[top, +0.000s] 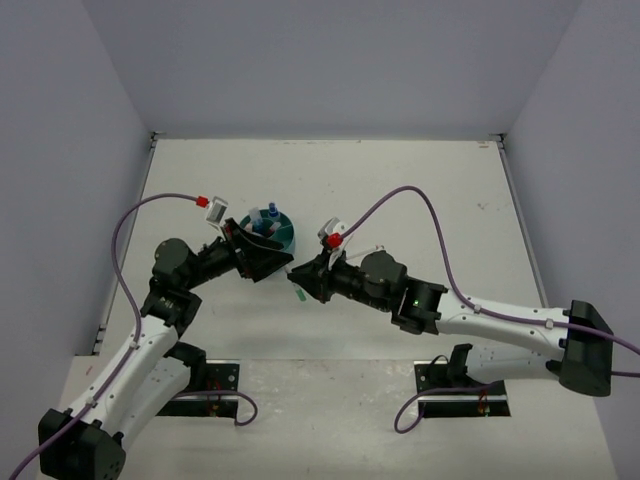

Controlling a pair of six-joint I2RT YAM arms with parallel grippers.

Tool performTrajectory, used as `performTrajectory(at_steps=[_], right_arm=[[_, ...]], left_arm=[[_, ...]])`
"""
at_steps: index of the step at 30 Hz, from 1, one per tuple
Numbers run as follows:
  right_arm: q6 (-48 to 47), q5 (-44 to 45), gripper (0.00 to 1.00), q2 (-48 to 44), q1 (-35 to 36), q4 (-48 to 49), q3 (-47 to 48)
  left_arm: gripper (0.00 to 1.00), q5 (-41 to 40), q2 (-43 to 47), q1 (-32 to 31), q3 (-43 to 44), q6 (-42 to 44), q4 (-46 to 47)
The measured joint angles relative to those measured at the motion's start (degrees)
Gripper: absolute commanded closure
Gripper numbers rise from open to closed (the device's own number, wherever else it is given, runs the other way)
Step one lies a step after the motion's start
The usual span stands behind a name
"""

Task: Sort the stationery into containers
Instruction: Pick up the pen from the center of the board, then place the pen in the storage box.

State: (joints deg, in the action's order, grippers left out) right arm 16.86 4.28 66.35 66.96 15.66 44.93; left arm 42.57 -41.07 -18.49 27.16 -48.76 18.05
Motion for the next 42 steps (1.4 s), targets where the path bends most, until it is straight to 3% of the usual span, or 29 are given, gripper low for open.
performTrajectory(at_steps=[7,9,11,12,13,16,17,18,23,27,34,42], right_arm=[[-1.07,-1.03,1.0,-0.67,0.0,0.37,0.0],[-1.38,-0.99,1.0,-1.22,-0.01,0.37,0.0],[-1.59,-0.84,1.0,-1.48,-0.02,0.35,0.0],[-1.78,-0.78,0.98,-1.49,-0.15,0.18,0.0],[-1.89,-0.74,0.86,-1.49,-0.21,0.16,0.0],[-2.16,-0.34,0.16,-1.49,-0.26,0.01,-0.01],[-2.16,-0.19,0.04,-1.49,-0.26,-0.07,-0.02],[-1.95,0.61,0.01,-1.64,-0.23,-0.07,-0.12],[0.48,9.08,0.01,-6.28,-1.47,-1.77,-3.69],[3.21,15.15,0.01,-12.82,-5.13,-5.77,-6.88],[4.94,17.65,0.01,-23.25,-9.43,-8.91,-11.38],[5.09,17.71,0.01,-23.98,-10.32,-10.41,-12.51]], left_arm=[[0.62,2.45,-0.07,-0.54,-2.34,-3.82,6.16],[0.85,2.97,-0.56,-0.9,-2.45,-4.63,7.64],[0.97,3.49,-1.18,-1.19,-2.45,-5.31,9.05],[0.99,3.76,-1.4,-1.23,-2.45,-5.53,9.52],[1.0,3.85,-1.6,-1.37,-2.45,-5.69,9.94],[1.0,3.76,-2.39,-1.48,-2.23,-5.5,10.1],[1.0,3.61,-2.69,-1.48,-2.03,-5.11,9.79],[1.0,2.51,-2.93,-1.51,-1.52,-3.99,8.54],[1.0,-14.58,-4.26,-1.97,4.05,7.78,-0.96],[1.0,-26.24,-7.57,-2.19,6.53,15.83,-2.62],[1.0,-33.12,-15.06,-3.7,8.52,26.07,-2.17],[1.0,-39.53,-20.37,-10.39,8.61,33.84,-1.27]])
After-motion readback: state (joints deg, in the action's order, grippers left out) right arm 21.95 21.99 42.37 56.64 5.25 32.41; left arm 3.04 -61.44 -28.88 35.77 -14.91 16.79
